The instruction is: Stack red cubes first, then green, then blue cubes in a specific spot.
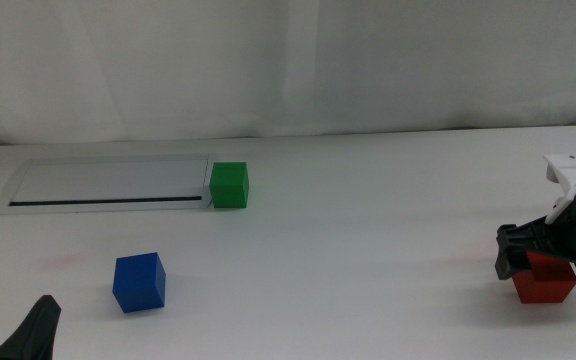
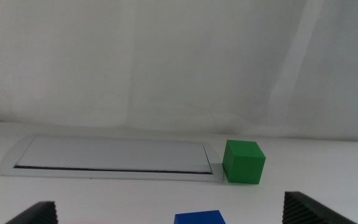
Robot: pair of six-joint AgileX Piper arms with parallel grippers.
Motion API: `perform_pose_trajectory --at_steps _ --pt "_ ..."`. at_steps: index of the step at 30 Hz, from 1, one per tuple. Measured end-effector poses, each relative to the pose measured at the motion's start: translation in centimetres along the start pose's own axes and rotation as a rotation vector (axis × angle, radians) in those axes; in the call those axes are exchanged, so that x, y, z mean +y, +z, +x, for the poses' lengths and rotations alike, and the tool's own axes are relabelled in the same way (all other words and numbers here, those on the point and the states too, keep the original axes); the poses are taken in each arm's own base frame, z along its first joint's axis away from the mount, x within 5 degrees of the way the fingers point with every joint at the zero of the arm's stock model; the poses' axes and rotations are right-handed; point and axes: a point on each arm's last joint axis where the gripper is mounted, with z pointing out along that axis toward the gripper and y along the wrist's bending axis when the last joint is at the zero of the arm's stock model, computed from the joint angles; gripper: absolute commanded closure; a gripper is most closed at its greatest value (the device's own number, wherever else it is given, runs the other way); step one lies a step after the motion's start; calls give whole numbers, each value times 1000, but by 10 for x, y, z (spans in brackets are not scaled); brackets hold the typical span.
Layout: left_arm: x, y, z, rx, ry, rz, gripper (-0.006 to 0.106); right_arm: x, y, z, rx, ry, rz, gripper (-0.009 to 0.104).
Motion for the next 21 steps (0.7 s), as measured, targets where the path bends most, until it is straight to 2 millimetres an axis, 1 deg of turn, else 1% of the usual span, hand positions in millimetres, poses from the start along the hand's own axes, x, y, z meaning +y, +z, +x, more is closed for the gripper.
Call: perform_pose_trajectory --at_steps 3,4,6,9,14,15,17,19,21 --pt "0 0 0 0 0 0 9 -1 4 0 11 -2 4 5" --pt "0 0 0 0 0 0 9 -1 4 0 13 -2 4 10" --pt "0 0 0 0 0 0 9 -1 4 0 12 -4 5 22" --pt "0 0 0 0 0 0 9 -1 5 0 15 -3 5 47" --pt "0 0 0 0 0 0 9 -1 8 -1 36 -3 5 93" --pt "0 0 0 0 0 0 9 -1 8 -1 40 -3 5 97" --pt "0 0 0 0 0 0 9 0 7 -1 36 0 0 97" --pt "0 0 0 0 0 0 9 7 2 -1 23 3 -9 97" --pt "0 0 0 0 0 0 11 18 -10 -4 -15 9 -19 97"
